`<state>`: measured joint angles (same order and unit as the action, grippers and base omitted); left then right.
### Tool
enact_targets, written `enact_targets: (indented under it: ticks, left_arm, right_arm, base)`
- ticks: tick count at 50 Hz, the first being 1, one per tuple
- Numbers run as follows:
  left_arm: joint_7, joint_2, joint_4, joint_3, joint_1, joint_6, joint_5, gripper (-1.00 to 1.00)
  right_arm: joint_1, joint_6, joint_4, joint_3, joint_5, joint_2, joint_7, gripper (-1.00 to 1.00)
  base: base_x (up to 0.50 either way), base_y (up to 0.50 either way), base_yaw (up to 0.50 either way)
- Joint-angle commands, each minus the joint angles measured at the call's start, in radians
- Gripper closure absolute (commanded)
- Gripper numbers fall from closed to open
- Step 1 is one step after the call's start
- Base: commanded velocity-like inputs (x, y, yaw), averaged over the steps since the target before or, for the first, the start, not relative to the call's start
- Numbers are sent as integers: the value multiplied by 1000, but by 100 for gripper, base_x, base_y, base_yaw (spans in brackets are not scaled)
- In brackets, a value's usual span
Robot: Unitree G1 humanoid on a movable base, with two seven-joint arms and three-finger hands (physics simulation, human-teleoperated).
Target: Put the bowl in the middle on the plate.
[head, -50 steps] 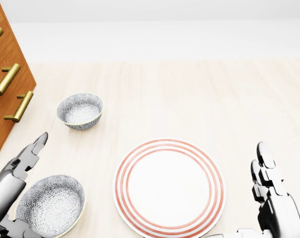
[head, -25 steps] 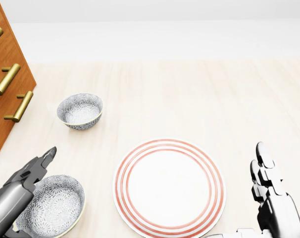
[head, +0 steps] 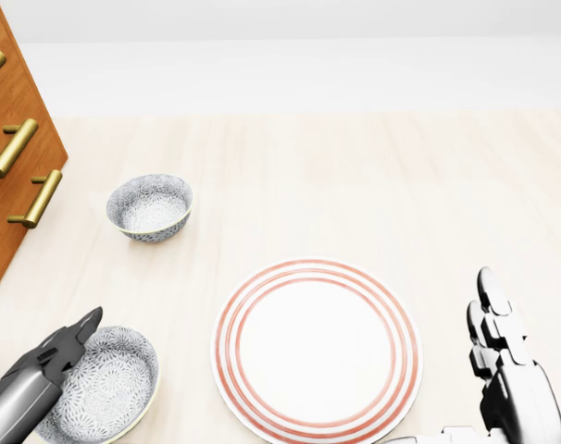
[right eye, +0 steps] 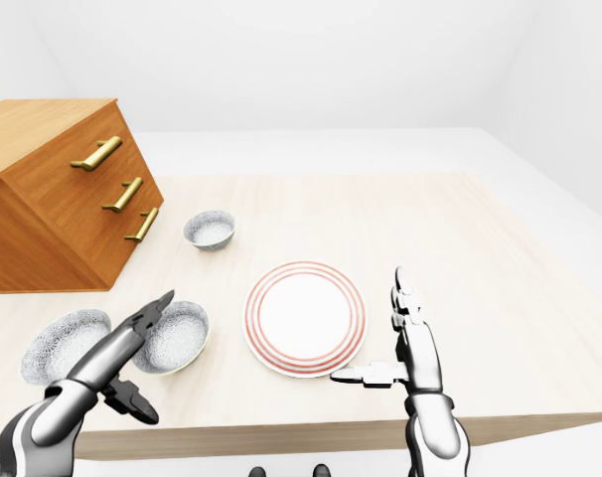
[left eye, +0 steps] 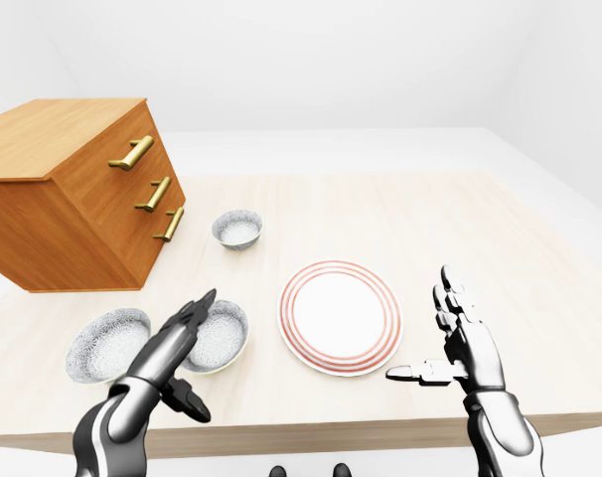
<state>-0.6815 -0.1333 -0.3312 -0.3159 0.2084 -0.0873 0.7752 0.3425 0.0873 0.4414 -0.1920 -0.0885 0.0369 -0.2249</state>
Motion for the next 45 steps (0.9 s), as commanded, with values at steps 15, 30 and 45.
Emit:
enact_targets:
  ticks: [15,30,45]
  left_arm:
    - [42,19,48,10,37,0,27,-100]
    - [75,13,30,8,30,0,38,-100]
    - [169,-5,55,6,8,0,97,-100]
  right_arm:
    - [-4,0,-9,-1,3,-2,1,-100]
    - [-3,0,-9,-1,5,-3,-3,-100]
    - [0,0,7,2,3,-1,-6,-100]
  base:
    - [0,0,0]
    - [0,0,0]
    - [0,0,0]
